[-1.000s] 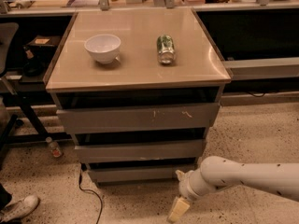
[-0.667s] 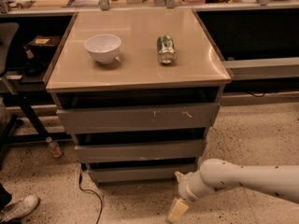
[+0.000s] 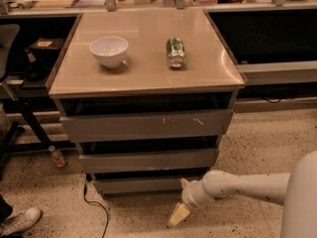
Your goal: Open bottom drawer
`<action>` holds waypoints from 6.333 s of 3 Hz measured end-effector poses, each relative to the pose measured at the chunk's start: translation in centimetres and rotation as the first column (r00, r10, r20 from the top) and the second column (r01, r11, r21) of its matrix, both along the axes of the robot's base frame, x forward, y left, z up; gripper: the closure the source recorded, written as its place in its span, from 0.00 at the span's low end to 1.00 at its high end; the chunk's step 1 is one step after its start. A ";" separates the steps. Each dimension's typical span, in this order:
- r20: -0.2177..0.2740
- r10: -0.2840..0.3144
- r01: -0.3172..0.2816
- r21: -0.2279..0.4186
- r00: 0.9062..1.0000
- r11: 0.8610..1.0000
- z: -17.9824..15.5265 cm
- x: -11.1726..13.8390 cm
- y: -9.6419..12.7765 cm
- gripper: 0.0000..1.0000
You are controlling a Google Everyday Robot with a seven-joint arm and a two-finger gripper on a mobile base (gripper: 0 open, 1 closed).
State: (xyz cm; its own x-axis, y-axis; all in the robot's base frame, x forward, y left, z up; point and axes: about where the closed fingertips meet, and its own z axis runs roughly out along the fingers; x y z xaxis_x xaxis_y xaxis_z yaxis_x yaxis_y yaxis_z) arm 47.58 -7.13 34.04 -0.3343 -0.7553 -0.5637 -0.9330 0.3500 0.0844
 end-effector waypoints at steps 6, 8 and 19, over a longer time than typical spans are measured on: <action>0.048 -0.054 0.053 0.014 0.997 0.998 -9.6 5.6 -1.0 0.00; 0.068 -0.030 0.029 0.012 0.997 0.999 -11.8 9.4 -1.3 0.00; -0.099 -0.036 0.037 0.005 0.994 0.999 -10.6 3.3 -1.3 0.00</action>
Offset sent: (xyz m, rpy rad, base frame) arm 0.0236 0.0042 -0.0564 0.0405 -0.0439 -0.0434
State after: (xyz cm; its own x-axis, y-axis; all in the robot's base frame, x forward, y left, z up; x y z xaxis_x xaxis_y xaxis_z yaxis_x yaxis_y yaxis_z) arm 50.89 -8.48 23.43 -0.4158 -0.7379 -0.5316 -0.9066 0.3827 0.1778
